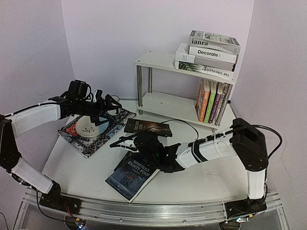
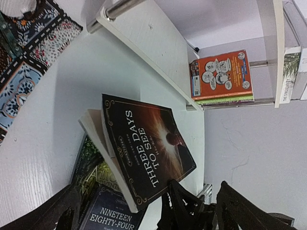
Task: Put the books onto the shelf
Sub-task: Pass from the left arm to the right, then place the book on the shelf.
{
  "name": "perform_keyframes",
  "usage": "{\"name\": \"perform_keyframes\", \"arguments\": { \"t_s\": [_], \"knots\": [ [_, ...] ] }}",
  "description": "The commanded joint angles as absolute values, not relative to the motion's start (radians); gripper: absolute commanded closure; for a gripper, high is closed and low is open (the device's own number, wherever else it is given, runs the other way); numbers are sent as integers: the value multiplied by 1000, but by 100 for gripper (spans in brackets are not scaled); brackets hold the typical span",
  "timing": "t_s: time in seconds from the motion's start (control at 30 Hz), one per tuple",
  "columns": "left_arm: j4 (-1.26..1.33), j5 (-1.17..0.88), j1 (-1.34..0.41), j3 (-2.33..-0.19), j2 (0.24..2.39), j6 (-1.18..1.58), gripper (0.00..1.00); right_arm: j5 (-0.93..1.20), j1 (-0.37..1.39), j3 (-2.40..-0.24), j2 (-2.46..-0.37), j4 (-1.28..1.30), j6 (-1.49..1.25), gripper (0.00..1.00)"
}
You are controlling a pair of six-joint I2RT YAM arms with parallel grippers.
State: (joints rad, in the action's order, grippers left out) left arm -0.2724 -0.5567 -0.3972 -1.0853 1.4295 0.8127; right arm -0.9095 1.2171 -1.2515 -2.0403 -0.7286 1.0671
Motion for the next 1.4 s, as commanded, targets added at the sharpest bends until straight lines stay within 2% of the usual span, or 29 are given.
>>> {"name": "perform_keyframes", "arguments": {
  "t_s": [0.0,0.63,1.0,1.37],
  "knots": [
    [-381,-423,-382,-1170,1368,726,0,-947,1162,-1278,-1947,-791,1123,100],
    [-437,-274,-381,-1192,1250,662,1,-899,984,-1502,-1994,-795,1325,100],
    [-438,-258,-381,-1193,1236,655,2,-823,834,-1623,-2162,-805,1360,100],
    [-440,-273,-381,-1195,1254,661,4,-770,781,-1738,-2355,-791,1340,100]
  ]
}}
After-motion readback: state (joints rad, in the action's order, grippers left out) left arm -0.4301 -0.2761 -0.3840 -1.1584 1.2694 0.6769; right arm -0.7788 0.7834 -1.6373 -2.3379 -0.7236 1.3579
